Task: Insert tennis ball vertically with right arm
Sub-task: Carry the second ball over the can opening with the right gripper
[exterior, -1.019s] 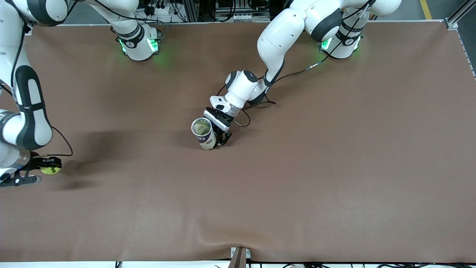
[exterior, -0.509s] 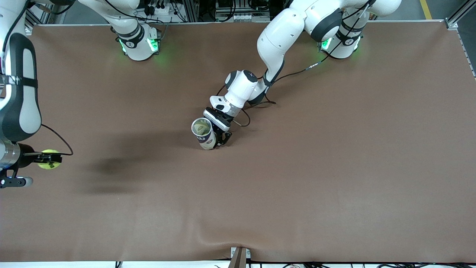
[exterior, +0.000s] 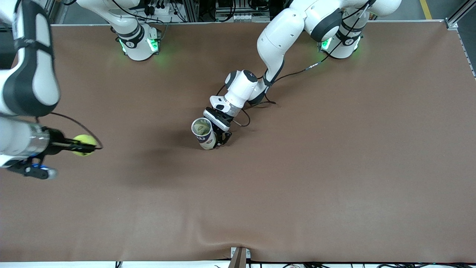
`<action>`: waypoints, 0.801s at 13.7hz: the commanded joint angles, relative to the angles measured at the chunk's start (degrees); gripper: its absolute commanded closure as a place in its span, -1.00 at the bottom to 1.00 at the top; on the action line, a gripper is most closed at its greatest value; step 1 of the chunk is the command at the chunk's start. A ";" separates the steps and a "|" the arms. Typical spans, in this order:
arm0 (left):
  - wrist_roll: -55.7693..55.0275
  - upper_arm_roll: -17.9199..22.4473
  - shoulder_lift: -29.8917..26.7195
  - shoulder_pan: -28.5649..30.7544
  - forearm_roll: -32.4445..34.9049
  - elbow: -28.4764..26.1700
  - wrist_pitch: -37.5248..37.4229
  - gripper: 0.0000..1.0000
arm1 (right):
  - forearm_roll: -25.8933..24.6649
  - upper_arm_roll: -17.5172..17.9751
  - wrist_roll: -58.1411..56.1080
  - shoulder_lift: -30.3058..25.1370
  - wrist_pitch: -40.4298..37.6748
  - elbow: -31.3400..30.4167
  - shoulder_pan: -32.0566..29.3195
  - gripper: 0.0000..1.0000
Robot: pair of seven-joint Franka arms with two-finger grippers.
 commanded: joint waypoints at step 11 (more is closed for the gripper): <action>-0.27 0.36 0.20 -0.70 -1.78 0.57 -0.38 -0.70 | 1.01 -0.47 38.48 1.47 3.94 1.35 26.01 1.00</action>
